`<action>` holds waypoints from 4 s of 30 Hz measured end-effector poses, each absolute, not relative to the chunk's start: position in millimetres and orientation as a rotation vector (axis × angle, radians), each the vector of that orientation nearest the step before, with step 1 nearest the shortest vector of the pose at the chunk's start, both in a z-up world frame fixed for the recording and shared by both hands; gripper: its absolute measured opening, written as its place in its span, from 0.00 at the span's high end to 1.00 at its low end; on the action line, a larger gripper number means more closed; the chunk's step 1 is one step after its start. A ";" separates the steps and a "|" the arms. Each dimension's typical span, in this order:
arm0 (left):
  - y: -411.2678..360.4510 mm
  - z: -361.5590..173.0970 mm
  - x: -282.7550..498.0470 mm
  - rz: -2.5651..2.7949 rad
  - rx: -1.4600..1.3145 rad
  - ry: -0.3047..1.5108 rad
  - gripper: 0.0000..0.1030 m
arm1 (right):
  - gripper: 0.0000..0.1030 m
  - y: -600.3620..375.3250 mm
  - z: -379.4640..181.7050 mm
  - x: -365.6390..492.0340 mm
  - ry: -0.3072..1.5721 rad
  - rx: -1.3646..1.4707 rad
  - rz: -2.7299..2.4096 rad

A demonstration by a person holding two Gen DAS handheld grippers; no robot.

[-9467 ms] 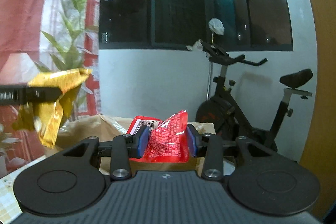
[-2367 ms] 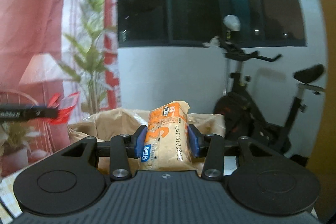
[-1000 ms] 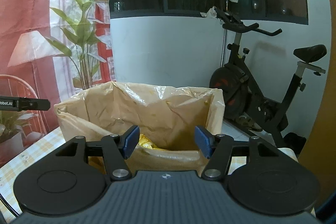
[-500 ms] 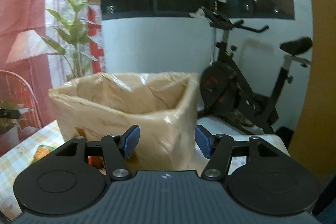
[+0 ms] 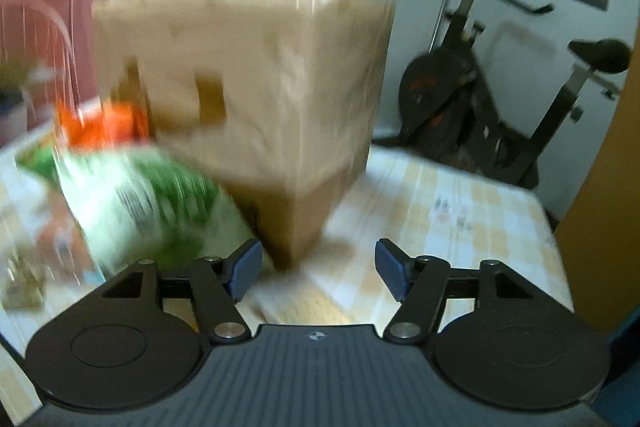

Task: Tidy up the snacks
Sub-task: 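Move both grippers back toward the snack pile, then grasp the white cracker packet with the right gripper and lift it, then grasp the gold sachet with the left gripper and lift it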

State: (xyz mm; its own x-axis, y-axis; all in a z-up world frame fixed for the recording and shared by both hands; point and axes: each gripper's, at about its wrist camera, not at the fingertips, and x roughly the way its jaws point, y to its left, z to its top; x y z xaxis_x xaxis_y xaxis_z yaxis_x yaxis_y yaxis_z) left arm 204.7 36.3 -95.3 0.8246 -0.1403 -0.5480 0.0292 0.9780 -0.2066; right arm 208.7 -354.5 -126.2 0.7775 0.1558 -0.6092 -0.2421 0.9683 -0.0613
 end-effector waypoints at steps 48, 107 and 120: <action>-13.7 -162.1 171.6 -0.255 -0.129 0.904 0.39 | 0.53 -320.2 -186.8 201.0 0.665 -0.089 0.119; 2.7 -185.0 246.8 -0.120 -0.080 0.906 0.38 | 0.53 -323.0 -189.8 200.9 0.669 -0.077 0.169; -20.9 -180.9 212.8 -0.042 -0.032 0.846 0.29 | 0.53 -323.1 -190.6 202.6 0.673 -0.076 0.173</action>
